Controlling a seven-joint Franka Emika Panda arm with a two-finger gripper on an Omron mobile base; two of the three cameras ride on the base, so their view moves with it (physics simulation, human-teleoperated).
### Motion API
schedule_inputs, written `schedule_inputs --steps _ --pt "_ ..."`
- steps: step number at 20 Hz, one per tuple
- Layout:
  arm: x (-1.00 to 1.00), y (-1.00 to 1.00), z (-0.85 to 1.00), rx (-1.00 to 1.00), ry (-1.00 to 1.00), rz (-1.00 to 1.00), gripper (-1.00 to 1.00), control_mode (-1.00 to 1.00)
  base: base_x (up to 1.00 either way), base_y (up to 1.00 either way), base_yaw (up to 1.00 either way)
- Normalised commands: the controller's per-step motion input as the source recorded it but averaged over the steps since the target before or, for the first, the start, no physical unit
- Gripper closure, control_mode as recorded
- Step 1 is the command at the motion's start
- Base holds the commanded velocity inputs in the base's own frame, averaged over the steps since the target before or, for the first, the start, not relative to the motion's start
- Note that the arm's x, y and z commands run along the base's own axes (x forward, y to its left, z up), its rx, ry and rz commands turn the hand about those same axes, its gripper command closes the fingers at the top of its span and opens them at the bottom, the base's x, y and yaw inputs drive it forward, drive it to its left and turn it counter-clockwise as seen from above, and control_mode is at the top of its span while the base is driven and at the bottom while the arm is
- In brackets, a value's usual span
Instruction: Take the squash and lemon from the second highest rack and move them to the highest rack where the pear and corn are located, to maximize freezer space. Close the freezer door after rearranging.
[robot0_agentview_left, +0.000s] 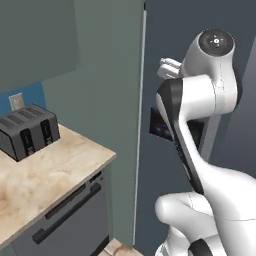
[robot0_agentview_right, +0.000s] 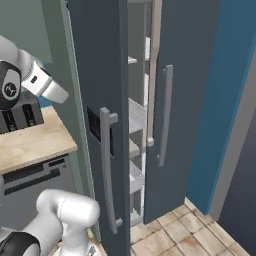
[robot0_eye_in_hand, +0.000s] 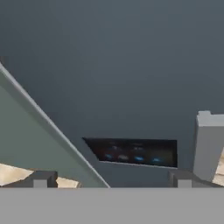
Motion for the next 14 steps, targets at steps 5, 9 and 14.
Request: schedule_inputs --steps 5,9,14 --pt "0.54 -0.08 0.00 0.08 0.01 -0.17 -1.00 -1.00 0.29 0.08 -0.14" --pt "1.00 -0.34 0.00 0.29 0.00 -0.11 -1.00 -1.00 0.00 0.00 0.00" --pt "1.00 -0.44 -0.01 0.43 0.00 0.00 -1.00 -1.00 0.00 0.00 0.00"
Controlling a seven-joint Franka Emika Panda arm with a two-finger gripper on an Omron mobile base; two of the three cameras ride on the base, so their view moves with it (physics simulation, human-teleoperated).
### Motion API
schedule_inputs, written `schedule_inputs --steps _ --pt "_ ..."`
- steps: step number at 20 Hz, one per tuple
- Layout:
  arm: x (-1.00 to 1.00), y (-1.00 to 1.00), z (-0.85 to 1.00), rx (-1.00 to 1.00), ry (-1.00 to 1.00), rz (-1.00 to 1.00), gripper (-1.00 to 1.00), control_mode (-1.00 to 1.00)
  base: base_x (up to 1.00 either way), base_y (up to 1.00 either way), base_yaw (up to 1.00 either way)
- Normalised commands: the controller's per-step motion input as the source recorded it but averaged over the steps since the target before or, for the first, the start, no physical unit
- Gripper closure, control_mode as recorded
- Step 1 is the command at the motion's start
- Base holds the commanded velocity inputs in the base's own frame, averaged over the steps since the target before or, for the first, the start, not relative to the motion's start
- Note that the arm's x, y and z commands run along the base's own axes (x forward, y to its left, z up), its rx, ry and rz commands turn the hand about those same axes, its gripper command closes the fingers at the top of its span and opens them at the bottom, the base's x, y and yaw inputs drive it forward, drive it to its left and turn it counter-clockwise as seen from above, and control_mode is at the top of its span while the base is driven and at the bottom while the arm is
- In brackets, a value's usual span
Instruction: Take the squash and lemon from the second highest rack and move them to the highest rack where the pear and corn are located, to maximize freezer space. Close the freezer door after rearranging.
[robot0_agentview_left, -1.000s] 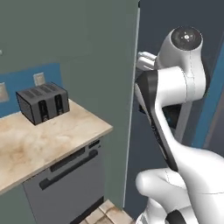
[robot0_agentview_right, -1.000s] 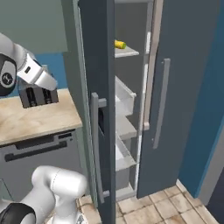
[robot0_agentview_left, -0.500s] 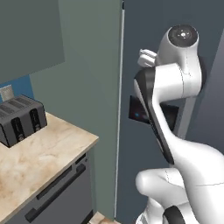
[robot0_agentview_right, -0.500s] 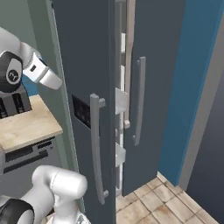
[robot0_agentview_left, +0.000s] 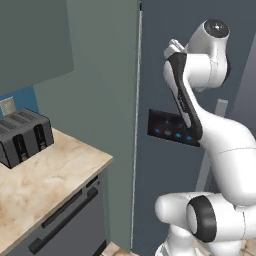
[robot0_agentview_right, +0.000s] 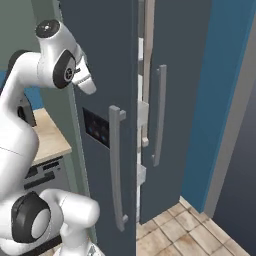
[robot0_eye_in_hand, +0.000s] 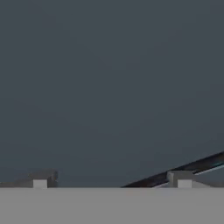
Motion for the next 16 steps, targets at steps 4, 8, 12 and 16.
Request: schedule_inputs --steps 4,8,12,16 --pt "0.99 -0.34 -0.03 0.31 0.00 0.00 -1.00 -1.00 0.00 0.00 0.00" --pt "0.99 -0.21 -0.01 0.21 0.00 0.00 -1.00 -1.00 0.00 0.00 0.00" --pt "1.00 -0.24 -0.11 0.29 0.00 0.00 -1.00 -1.00 0.00 0.00 0.00" --pt "0.89 -0.05 -0.16 0.23 0.00 0.00 -1.00 -1.00 0.00 0.00 0.00"
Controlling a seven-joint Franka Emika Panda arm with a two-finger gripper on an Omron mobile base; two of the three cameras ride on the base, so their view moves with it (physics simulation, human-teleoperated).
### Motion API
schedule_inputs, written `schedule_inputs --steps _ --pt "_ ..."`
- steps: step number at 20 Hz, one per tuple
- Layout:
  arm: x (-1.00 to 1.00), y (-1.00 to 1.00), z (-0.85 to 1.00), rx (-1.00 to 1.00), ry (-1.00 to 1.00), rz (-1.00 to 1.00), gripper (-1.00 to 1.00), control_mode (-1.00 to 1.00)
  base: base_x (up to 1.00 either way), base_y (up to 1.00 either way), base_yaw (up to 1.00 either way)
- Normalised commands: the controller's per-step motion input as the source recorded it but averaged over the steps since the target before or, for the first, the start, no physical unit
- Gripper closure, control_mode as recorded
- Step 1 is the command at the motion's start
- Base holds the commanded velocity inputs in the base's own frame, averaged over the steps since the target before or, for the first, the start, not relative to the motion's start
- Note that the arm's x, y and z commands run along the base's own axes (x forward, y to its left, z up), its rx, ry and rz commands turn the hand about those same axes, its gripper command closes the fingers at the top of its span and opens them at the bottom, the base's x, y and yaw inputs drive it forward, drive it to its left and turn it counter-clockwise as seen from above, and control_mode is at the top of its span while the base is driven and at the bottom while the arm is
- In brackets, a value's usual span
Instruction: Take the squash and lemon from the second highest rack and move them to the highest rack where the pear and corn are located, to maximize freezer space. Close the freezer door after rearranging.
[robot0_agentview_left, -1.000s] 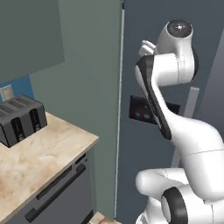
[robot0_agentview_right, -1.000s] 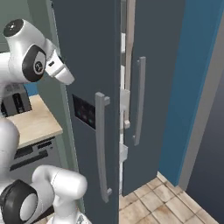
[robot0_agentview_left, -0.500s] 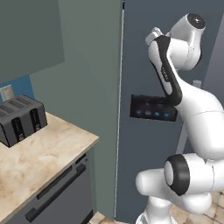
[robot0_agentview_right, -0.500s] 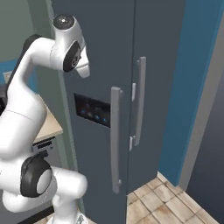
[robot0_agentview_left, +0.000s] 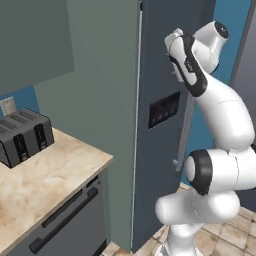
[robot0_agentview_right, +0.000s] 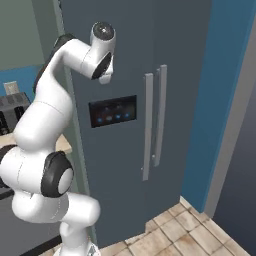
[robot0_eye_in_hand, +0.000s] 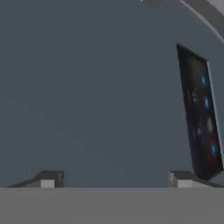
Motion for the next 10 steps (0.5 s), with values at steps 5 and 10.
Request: schedule_inputs --steps 5,10 --pt "0.76 0.06 -0.17 0.19 0.00 0.05 -1.00 -1.00 0.00 0.00 0.00" --pt "0.68 0.21 -0.21 0.15 0.00 0.04 -1.00 -1.00 0.00 0.00 0.00"
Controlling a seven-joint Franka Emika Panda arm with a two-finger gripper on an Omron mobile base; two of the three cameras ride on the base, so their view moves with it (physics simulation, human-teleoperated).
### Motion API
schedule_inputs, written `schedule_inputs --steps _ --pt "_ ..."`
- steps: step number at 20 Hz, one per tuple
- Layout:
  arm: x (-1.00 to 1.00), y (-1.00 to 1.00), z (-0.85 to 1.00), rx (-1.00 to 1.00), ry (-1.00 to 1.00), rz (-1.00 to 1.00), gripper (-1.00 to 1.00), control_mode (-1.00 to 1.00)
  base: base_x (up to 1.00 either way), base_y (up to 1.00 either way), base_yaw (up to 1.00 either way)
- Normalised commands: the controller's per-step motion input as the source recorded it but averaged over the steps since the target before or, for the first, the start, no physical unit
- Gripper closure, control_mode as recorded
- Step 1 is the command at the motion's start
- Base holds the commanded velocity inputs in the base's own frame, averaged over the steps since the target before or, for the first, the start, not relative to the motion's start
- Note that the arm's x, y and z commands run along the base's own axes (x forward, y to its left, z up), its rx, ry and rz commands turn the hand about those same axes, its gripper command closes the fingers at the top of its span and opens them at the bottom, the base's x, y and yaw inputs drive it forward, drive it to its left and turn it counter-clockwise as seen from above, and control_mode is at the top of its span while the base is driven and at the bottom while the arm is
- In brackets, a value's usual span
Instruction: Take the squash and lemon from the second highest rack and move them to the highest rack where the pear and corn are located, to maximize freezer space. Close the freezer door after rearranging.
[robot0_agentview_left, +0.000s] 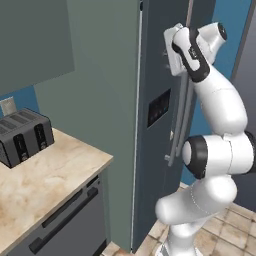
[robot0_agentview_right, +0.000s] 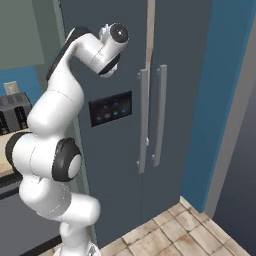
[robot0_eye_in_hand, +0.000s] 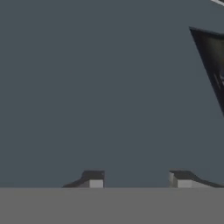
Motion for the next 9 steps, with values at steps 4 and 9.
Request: schedule_inputs --steps 4,9 --pt "0.51 0.26 -0.26 0.04 0.01 0.02 -1.00 -1.00 0.00 0.00 0.00" --pt "0.45 0.27 -0.27 0.00 0.07 0.02 -1.00 -1.00 0.00 0.00 0.00"
